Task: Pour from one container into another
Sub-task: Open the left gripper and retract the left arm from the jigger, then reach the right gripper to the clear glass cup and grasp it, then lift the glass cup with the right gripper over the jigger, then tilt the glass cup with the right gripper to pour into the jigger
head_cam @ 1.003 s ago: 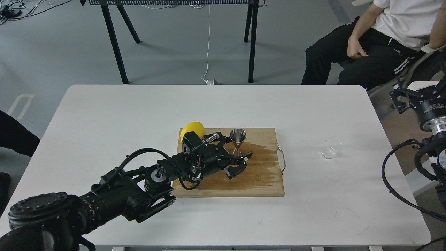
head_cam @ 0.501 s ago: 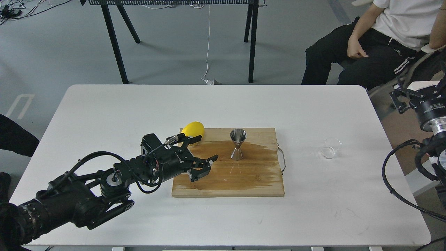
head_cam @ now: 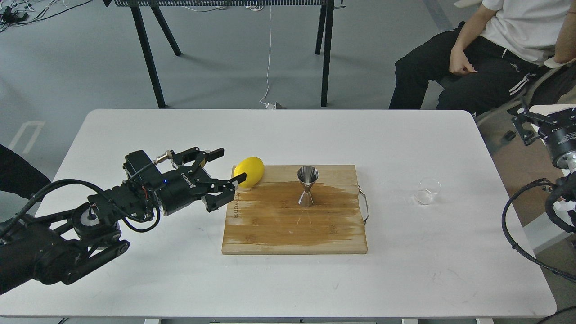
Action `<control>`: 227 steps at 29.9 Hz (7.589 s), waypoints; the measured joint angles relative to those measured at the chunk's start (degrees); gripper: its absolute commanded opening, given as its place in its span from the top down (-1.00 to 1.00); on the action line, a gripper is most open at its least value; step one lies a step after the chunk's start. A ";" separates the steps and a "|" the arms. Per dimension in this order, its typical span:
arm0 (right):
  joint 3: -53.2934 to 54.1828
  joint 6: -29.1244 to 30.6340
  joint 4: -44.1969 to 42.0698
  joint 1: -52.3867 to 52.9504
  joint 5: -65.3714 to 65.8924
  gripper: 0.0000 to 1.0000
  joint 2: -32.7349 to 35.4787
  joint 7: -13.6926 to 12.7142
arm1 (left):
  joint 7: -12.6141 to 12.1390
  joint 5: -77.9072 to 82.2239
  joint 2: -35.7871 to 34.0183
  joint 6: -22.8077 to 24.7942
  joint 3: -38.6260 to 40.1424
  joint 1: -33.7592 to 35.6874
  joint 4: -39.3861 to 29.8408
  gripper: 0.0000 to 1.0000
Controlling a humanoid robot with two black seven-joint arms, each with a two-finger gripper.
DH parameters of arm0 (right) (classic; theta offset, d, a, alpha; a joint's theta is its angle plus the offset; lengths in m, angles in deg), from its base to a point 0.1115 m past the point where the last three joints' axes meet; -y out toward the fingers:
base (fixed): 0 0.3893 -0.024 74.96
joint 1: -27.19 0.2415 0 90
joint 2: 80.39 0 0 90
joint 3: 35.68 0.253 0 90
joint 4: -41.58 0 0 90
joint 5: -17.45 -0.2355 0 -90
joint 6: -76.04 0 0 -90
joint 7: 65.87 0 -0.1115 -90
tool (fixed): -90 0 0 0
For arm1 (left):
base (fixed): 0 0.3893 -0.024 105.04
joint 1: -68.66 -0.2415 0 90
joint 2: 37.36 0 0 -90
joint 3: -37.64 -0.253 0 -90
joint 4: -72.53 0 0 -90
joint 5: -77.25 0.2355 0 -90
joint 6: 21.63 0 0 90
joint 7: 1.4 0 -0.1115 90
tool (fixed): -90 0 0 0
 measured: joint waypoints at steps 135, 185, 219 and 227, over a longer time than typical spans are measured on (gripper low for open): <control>-19.76 -34.08 36.43 -5.16 8.65 0.43 -18.82 -12.64 | 3.87 -111.83 6.35 49.54 26.64 5.65 30.74 -1.00; -32.52 -36.37 39.13 -1.03 34.96 0.43 -16.45 -10.59 | 3.87 -111.84 6.32 49.66 26.89 5.53 31.09 -1.00; -35.98 -36.53 39.37 -0.58 47.29 0.43 -15.53 -8.24 | 3.87 -111.84 6.35 49.65 26.80 5.46 31.12 -1.00; -38.04 -37.44 38.90 -0.57 51.89 0.43 -15.49 -7.05 | 3.87 -111.84 6.35 49.65 26.87 5.45 31.12 -1.00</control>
